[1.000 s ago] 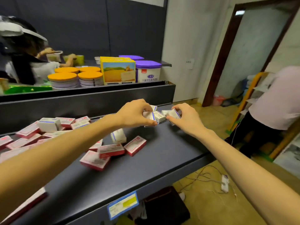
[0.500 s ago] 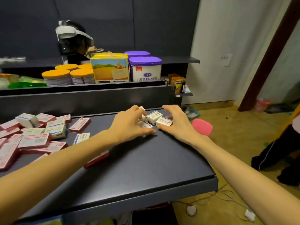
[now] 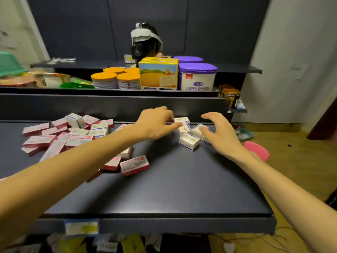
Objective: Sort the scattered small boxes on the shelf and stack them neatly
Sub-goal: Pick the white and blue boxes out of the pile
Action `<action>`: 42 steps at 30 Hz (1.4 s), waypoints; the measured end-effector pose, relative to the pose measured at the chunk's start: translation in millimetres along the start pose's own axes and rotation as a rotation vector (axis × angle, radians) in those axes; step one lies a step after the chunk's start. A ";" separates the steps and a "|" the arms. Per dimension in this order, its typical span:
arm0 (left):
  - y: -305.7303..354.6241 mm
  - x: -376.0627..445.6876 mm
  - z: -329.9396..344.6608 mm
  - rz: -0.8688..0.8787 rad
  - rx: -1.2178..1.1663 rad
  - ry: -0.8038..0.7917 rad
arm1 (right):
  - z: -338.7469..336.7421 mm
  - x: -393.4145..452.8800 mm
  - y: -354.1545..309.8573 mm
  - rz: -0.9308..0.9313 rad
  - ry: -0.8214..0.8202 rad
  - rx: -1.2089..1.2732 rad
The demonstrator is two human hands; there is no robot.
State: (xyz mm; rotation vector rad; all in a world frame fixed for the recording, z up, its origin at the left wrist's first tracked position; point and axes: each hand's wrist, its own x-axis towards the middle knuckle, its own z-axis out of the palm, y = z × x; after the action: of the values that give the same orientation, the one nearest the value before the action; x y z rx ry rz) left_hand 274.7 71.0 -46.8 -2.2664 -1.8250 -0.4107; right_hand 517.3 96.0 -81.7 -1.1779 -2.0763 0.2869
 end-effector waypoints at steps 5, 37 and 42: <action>-70.3 -25.1 -19.5 -0.081 0.124 -0.052 | 38.5 16.3 -54.5 -0.156 -0.129 0.035; -177.2 -108.2 -46.1 -0.014 -0.147 -0.148 | 114.1 0.2 -166.7 0.021 -0.439 0.043; -183.2 -115.7 -56.3 -0.007 -0.350 -0.058 | 114.4 0.5 -165.9 0.014 -0.244 0.004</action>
State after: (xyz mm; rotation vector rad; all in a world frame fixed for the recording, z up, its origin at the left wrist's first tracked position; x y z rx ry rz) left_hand 68.0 -14.3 -36.0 -2.5174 -1.9163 -0.7236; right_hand 330.2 21.1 -78.9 -1.2055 -2.2757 0.4618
